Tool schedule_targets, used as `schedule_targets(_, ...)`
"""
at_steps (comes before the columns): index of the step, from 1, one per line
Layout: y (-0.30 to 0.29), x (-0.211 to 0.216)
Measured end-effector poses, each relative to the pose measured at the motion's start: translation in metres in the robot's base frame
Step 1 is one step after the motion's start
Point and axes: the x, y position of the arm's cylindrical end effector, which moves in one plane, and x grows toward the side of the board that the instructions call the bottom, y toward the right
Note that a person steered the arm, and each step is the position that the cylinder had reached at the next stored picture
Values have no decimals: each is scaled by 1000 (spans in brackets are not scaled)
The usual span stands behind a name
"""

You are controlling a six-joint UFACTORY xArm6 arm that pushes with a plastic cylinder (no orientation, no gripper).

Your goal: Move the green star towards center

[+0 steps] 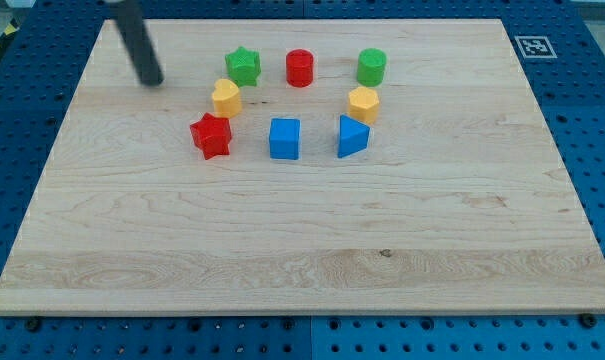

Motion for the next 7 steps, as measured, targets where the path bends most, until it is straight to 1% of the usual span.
schedule_targets(1, 27, -47)
schedule_targets(2, 32, -48)
schedule_targets(3, 55, -42)
schedule_targets(4, 67, -14)
schedule_targets(5, 89, 2)
schedule_targets(6, 105, 6)
schedule_targets(7, 105, 15)
